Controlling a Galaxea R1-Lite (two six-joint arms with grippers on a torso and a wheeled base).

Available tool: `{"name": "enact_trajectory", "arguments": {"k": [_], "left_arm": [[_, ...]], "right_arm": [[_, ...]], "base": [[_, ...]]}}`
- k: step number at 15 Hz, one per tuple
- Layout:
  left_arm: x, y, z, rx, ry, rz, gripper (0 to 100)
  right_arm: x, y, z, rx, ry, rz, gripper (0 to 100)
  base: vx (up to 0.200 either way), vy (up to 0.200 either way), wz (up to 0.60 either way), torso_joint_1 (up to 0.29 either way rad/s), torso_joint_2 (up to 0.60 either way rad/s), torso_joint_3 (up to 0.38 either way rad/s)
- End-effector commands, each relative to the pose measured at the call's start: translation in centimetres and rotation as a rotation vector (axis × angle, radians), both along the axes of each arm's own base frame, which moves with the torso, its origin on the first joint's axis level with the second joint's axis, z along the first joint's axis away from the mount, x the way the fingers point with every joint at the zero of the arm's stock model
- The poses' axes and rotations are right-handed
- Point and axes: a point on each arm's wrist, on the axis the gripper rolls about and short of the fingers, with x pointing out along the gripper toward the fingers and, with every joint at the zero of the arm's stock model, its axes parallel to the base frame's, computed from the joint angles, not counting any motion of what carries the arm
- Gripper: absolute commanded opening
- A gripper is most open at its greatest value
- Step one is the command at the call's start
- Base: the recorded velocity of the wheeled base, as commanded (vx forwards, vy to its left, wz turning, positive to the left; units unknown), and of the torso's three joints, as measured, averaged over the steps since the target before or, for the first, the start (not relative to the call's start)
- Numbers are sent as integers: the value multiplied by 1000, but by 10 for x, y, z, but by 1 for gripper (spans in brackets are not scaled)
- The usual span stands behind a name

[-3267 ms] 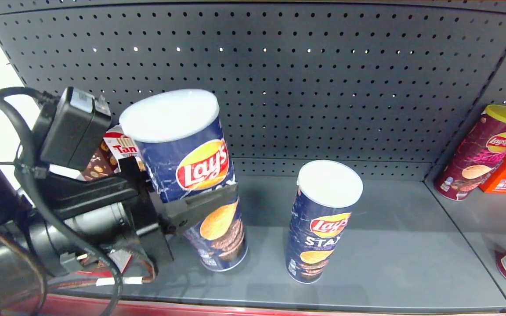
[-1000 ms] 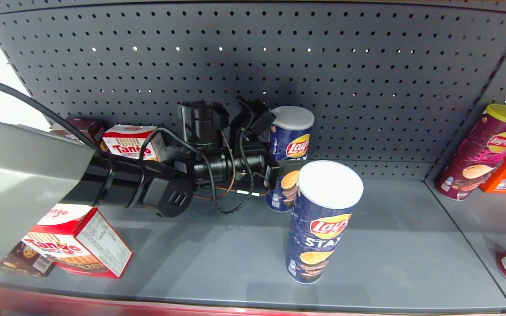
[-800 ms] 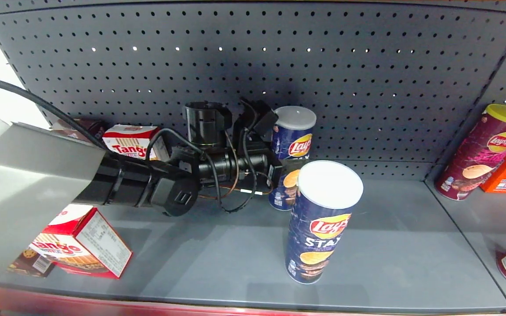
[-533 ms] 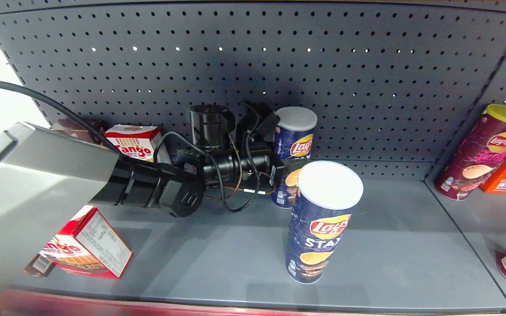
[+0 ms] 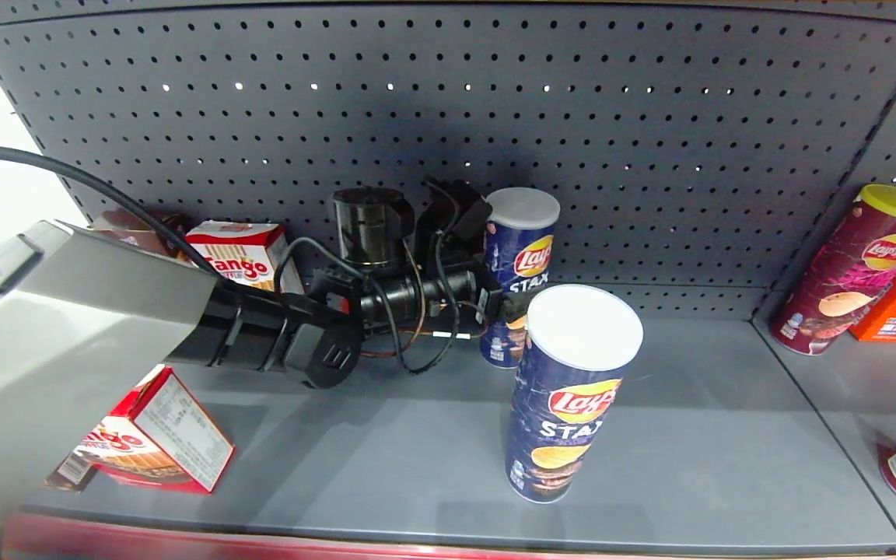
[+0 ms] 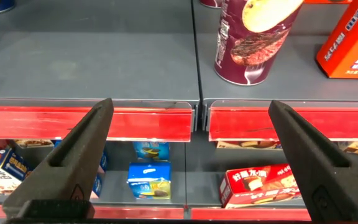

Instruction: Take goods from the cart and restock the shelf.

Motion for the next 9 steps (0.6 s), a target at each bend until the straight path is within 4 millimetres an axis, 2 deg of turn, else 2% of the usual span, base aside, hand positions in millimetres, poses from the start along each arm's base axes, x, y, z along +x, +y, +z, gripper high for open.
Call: {"name": "enact_trajectory", "arguments": {"k": [1, 3, 6, 9], "left_arm": [[-13, 8, 17, -18, -34, 3, 100], [-32, 19, 24, -32, -57, 14, 100], [-61, 31, 19, -27, -49, 60, 100], [-68, 35, 14, -7, -40, 147, 100]], "right_arm": [[0, 0, 0, 0, 0, -1, 100], [0, 0, 0, 0, -1, -1, 100], [0, 0, 0, -2, 0, 1, 100], [0, 0, 0, -2, -1, -1, 100]], "base": [[0, 0, 0, 0, 0, 0], [0, 0, 0, 0, 0, 0], [0, 0, 0, 0, 0, 0], [0, 0, 0, 0, 0, 0]]}}
